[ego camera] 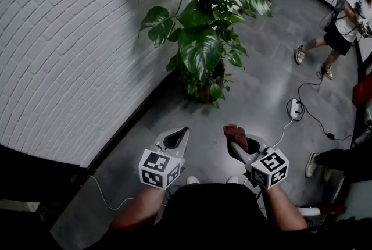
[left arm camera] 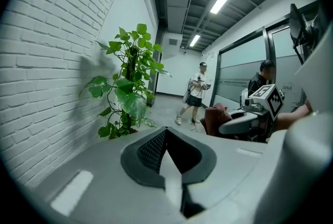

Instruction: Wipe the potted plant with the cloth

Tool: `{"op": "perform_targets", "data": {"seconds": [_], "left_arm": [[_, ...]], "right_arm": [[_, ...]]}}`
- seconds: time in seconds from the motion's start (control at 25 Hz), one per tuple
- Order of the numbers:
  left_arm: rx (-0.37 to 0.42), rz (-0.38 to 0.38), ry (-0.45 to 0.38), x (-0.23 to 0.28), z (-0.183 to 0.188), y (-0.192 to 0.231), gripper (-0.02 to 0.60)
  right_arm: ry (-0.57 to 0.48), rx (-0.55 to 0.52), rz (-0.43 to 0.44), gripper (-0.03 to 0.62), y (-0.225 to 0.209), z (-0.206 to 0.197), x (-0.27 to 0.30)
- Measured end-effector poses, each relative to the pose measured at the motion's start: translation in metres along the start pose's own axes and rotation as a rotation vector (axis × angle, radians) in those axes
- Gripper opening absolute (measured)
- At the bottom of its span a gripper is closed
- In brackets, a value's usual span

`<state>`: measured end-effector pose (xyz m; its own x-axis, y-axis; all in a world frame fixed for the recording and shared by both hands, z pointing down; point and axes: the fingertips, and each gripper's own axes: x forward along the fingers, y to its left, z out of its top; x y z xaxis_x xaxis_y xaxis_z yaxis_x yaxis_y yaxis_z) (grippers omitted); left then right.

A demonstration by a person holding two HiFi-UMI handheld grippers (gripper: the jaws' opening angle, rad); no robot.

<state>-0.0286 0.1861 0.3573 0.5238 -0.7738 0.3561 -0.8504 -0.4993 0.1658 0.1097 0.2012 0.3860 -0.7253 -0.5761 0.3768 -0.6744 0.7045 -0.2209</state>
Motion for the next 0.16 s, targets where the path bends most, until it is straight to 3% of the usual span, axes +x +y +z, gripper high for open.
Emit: {"op": "perform_targets", "data": {"seconds": [0.16], "left_arm": [[-0.001, -0.003, -0.003, -0.0011, 0.0006, 0.0008, 0.017]], "right_arm": [[-0.001, -0.009, 0.0, 0.058, 0.0003, 0.0021, 0.0015]]}}
